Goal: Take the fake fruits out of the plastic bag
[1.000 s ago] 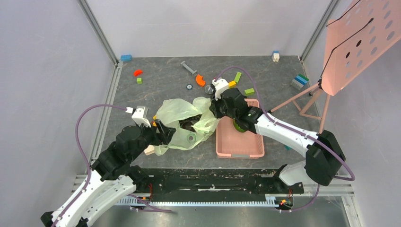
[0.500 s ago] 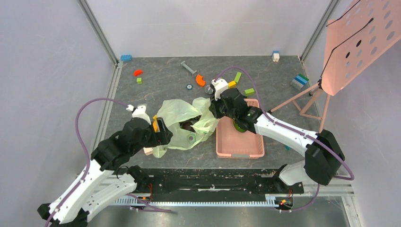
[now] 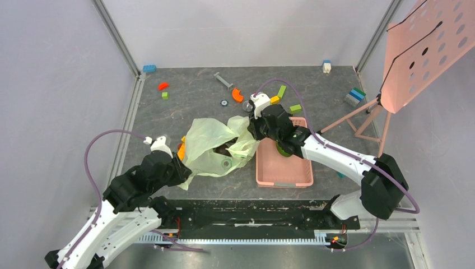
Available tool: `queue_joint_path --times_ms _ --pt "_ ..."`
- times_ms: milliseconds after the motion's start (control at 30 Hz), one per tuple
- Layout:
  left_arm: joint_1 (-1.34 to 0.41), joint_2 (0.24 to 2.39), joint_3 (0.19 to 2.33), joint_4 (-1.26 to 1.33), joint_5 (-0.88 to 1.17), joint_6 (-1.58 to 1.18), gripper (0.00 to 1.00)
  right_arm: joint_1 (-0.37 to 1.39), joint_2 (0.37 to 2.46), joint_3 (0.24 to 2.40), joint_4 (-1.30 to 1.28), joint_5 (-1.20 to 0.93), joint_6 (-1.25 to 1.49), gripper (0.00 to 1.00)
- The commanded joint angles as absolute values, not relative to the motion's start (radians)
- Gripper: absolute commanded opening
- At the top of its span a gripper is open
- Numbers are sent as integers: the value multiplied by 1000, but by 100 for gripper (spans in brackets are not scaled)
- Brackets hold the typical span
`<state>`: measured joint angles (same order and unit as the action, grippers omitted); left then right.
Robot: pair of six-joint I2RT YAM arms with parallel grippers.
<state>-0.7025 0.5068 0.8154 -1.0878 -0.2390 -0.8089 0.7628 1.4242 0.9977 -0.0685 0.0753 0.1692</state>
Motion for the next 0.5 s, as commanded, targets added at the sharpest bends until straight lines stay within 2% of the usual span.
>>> queue_joint_path --times_ms 0,67,100,133,167,200,300,467 --pt "-701 459 786 -1024 -223 -854 27 759 1424 1017 -40 78 156 19" --pt "-701 468 780 -1014 -211 -848 29 759 1420 1019 -43 80 155 19" --pt "-701 479 779 -1002 -200 -839 26 759 1420 1018 -42 81 153 19" --pt "-701 489 783 -995 -188 -833 20 759 1418 1017 -44 86 153 19" --pt "-701 503 789 -986 -182 -822 9 759 1417 1018 -45 89 152 19" --pt "-701 515 800 -982 -182 -813 3 759 1413 1017 -47 95 149 19" --pt "-701 549 847 -939 -178 -745 2 758 1401 1007 -54 107 135 21" --pt "-701 553 926 -847 -186 -617 2 759 1326 963 -47 87 51 34"
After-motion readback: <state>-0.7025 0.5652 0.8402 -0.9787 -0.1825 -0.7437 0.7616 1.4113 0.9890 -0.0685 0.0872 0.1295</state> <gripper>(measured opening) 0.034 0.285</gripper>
